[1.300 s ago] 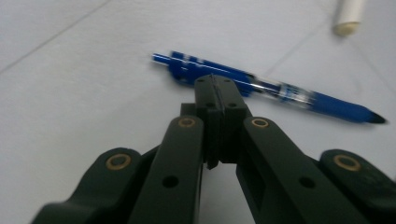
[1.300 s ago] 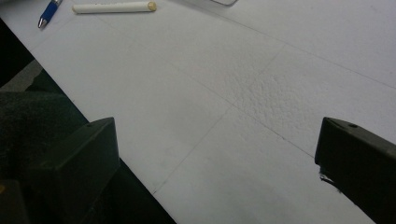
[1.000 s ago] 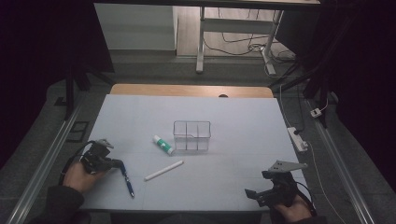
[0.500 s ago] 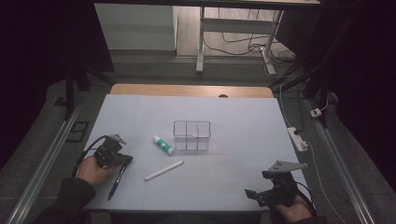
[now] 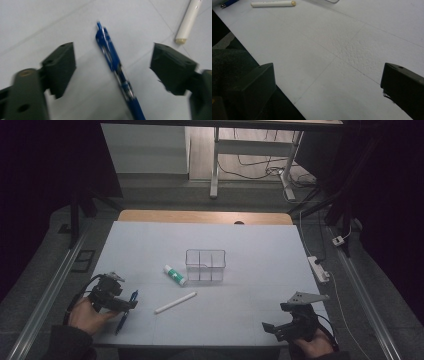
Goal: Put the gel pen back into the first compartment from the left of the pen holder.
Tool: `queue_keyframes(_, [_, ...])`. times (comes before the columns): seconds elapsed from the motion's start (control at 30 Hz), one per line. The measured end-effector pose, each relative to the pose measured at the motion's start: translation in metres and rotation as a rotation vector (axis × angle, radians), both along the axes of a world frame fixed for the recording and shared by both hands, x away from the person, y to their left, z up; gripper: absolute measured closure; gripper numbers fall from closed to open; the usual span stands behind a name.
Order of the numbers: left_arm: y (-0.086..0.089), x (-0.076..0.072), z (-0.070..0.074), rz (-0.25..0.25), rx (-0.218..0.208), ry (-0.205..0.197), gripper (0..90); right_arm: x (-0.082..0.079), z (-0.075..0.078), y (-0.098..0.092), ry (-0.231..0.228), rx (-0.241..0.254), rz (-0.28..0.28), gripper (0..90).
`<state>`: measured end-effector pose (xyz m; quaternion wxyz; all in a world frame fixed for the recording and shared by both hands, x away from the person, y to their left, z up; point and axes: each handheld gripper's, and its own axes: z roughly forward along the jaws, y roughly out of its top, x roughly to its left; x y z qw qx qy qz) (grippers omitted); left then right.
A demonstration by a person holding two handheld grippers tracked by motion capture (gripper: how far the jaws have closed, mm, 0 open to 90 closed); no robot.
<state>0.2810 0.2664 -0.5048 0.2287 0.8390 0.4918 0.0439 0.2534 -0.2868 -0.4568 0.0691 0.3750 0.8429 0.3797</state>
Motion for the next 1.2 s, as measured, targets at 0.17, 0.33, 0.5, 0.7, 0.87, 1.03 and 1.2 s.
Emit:
queue_keyframes(0.17, [0.001, -0.013, -0.007, 0.002, 0.025, 0.050, 2.3, 0.000, 0.000, 0.000, 0.000, 0.001, 0.001, 0.0])
queue_keyframes(0.33, [-0.001, -0.022, -0.012, -0.013, 0.056, 0.079, 6.7, 0.000, 0.000, 0.000, 0.001, 0.000, 0.001, 0.0])
queue_keyframes(0.5, [-0.004, -0.025, -0.013, -0.032, 0.085, 0.089, 31.2, 0.000, 0.000, 0.001, 0.000, -0.001, 0.003, 0.0])
queue_keyframes(0.7, [-0.007, -0.029, -0.011, -0.052, 0.153, 0.061, 56.2, 0.000, 0.000, 0.000, 0.001, -0.001, 0.004, 0.0])
queue_keyframes(0.87, [-0.007, -0.029, -0.010, -0.049, 0.146, 0.074, 73.2, 0.000, 0.000, 0.001, -0.001, -0.003, 0.005, 0.0])
queue_keyframes(1.03, [-0.006, -0.028, -0.009, -0.041, 0.137, 0.094, 79.5, 0.000, 0.000, 0.001, -0.001, -0.004, 0.005, 0.0])
queue_keyframes(1.2, [-0.002, -0.025, -0.009, -0.018, 0.099, 0.123, 79.9, 0.000, 0.000, 0.001, -0.002, -0.004, 0.004, 0.0])
